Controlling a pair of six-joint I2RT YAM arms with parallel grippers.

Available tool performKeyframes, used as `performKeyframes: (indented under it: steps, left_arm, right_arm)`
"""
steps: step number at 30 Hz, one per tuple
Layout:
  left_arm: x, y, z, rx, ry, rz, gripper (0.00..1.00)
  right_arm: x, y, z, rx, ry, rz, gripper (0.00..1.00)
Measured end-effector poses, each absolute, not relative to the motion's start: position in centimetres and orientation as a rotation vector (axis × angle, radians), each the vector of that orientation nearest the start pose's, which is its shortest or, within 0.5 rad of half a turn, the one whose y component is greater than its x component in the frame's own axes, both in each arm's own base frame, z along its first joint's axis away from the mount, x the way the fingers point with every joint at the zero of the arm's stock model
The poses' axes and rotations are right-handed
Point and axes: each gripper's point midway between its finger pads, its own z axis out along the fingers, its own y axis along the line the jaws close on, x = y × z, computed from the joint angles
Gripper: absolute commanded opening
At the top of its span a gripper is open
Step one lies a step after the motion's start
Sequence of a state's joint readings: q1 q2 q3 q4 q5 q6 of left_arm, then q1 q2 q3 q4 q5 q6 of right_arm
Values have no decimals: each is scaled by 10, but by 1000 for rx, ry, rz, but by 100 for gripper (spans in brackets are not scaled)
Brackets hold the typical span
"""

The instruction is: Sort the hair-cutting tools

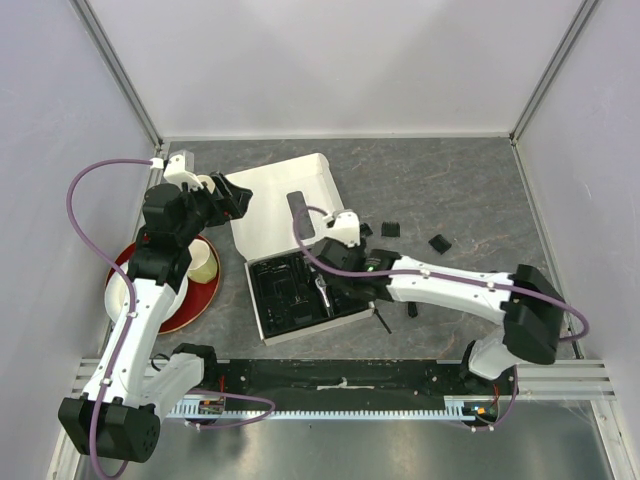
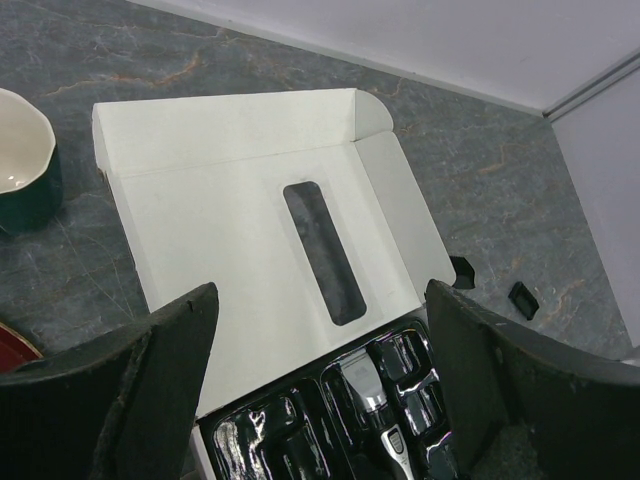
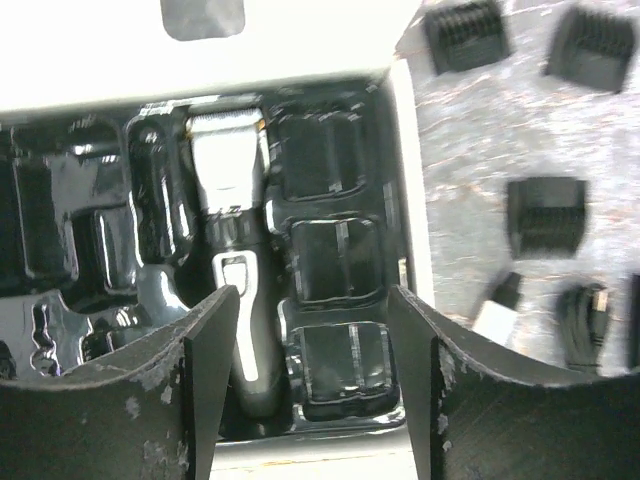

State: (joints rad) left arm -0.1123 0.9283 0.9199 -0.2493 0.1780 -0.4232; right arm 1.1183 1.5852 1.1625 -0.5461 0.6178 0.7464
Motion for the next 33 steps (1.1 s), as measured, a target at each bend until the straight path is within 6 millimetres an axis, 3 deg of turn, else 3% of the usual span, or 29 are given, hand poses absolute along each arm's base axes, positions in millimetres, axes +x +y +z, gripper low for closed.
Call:
performKeyframes:
  steps: [3, 6, 10, 13, 20, 33]
  left_arm:
    - [325, -86, 284, -158, 1852, -542, 91]
    - [325, -87, 284, -154, 1853, -547, 91]
    - [325, -88, 284, -147, 1854, -555, 91]
    - [324, -91, 284, -137, 1857, -569, 91]
    - [325, -93, 281, -132, 1868, -578, 91]
    - [325, -95, 281, -119, 1871, -594, 91]
  right_arm:
    - [246, 286, 141, -100, 2280, 152, 73]
    - [255, 247, 142, 17, 2288, 121, 74]
    - [252, 192, 116, 123, 2355, 2, 75]
    - [235, 167, 93, 134, 2422, -63, 75]
    - [202, 138, 62, 133, 2519, -127, 73]
    - [200, 121, 25, 143, 2594, -262, 59]
